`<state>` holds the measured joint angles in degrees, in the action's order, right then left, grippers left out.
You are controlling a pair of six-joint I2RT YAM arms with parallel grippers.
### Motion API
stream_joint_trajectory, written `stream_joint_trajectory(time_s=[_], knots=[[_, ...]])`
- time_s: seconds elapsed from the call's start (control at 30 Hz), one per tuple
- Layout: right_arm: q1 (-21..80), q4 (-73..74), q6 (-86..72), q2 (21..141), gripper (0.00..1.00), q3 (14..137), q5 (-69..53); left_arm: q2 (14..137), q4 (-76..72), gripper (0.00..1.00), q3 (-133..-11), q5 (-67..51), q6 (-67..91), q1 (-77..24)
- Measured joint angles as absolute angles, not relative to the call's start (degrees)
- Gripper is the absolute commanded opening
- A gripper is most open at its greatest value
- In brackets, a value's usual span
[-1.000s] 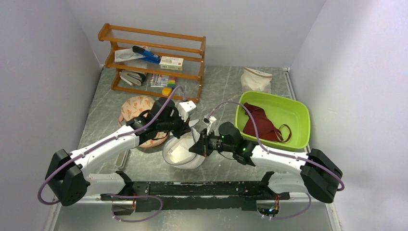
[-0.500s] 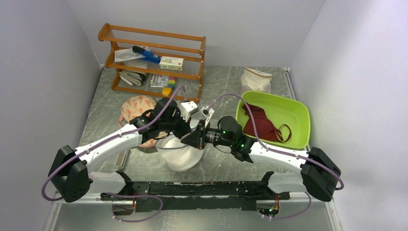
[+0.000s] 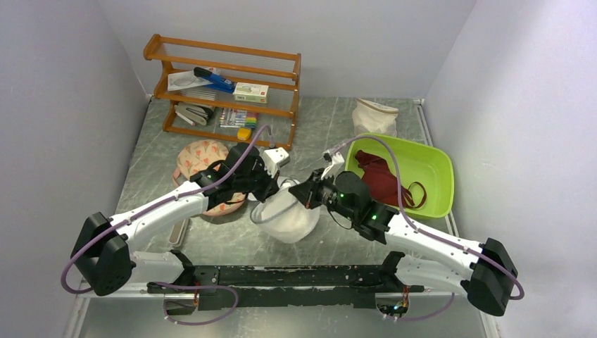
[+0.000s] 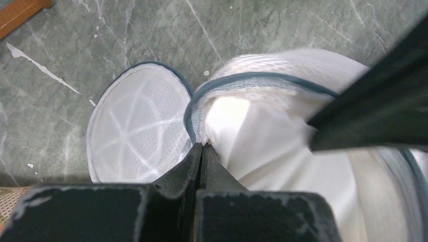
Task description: Unzip the laundry bag and remove the bra
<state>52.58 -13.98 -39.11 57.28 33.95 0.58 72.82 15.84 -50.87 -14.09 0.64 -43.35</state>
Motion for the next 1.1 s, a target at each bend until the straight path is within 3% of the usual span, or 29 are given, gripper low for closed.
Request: stream_joint_trajectory(time_s=[0.33, 0.6, 1.1], knots=[[52.4, 7.3, -35.9, 63.5, 0.00, 37.3, 3.9, 74.7, 15.8, 0.07, -51.0, -15.8, 1.0, -43.4], [52.4, 14.1, -34.9, 68.4, 0.01, 41.6, 3.1, 78.1, 15.9, 0.07, -51.8, -18.9, 2.0, -43.4], [52.5, 17.5, -37.5, 65.1, 0.46, 45.1, 0.3, 77.8, 15.7, 0.07, -51.8, -19.8, 2.4, -43.4]])
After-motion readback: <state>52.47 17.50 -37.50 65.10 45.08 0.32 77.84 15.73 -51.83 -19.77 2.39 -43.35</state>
